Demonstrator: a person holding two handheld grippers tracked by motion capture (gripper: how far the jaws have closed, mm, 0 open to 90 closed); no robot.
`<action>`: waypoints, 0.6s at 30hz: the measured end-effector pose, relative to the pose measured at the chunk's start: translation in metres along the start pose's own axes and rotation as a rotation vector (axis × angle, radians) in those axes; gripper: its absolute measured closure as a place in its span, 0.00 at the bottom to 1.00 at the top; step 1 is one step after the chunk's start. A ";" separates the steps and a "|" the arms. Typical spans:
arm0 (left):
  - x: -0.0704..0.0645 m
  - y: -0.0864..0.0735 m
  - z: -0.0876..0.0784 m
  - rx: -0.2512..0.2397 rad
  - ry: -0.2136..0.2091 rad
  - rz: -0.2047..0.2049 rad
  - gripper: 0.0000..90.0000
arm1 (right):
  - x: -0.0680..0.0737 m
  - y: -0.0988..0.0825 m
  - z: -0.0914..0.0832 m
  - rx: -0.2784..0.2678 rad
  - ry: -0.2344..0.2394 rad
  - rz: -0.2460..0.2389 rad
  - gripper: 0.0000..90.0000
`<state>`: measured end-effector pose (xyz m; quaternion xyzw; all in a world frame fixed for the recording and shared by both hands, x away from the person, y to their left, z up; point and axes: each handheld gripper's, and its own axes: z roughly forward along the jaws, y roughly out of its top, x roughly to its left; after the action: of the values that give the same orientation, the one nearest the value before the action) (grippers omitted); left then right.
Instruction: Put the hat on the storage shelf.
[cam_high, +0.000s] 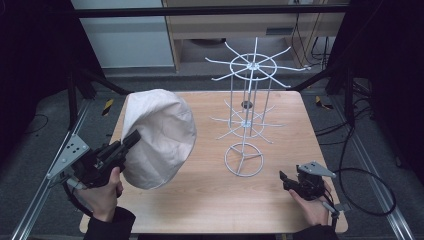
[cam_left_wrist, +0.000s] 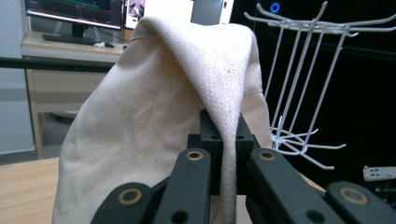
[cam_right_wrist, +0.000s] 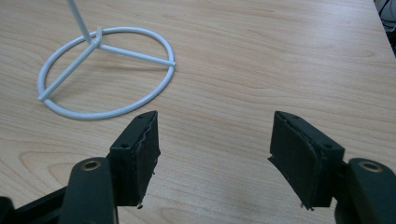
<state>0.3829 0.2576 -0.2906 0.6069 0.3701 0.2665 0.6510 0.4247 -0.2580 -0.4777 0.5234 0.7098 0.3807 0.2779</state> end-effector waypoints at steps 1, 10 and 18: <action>-0.001 0.001 0.000 -0.009 -0.005 0.003 0.98 | 0.000 0.000 0.000 0.000 0.000 0.001 0.37; -0.015 0.013 -0.006 -0.092 -0.049 0.020 0.98 | 0.001 -0.001 0.000 0.006 0.002 0.007 0.36; -0.020 0.023 -0.007 -0.150 -0.074 0.020 0.98 | 0.001 -0.001 0.000 0.005 -0.002 0.006 0.36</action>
<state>0.3677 0.2489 -0.2644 0.5694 0.3185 0.2775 0.7052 0.4241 -0.2573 -0.4786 0.5264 0.7090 0.3793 0.2762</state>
